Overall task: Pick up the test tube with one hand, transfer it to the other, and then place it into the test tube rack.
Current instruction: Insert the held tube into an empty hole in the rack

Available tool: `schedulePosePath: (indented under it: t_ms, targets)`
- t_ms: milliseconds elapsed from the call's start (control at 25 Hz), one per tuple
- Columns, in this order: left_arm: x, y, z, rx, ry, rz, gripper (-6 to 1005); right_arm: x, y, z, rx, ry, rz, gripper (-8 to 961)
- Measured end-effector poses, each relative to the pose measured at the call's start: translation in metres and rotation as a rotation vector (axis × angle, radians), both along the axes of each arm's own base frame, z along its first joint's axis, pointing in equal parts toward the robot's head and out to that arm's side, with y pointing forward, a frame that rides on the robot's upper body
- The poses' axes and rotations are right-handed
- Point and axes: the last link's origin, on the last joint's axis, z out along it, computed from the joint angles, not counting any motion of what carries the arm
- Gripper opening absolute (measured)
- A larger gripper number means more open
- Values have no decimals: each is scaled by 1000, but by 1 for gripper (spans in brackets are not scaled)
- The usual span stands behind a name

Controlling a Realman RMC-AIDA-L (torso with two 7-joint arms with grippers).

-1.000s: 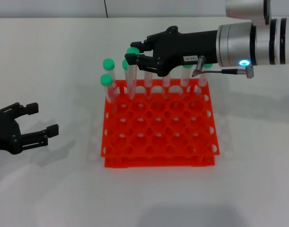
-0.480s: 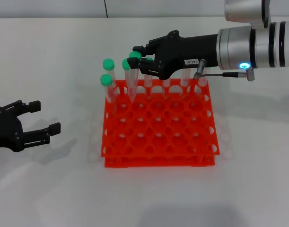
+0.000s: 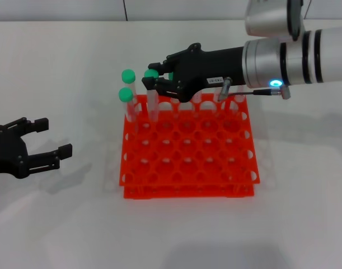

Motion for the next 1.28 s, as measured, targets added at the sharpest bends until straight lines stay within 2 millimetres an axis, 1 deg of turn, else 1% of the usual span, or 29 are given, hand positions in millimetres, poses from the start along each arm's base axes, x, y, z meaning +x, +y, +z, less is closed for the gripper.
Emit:
schedulePosePath:
  t_ms: [120,200,360,840,1280]
  targets:
    - [0,0,0,0,0,0,893,-2,0,-3,-9,-8,5,414]
    - [0,0,0,0,0,0,893,-5,2,-9,-23,-27,10,416]
    - [0,0,0,0,0,0,893,-7,2,-12,-24,-36,13,419]
    - [2,3,0,1,1,-7,893,-4,1,-12,-21,-41,14,430]
    - [3,4,1,1,2,-10,893,-5,-1,-12,-23,-37,21,440]
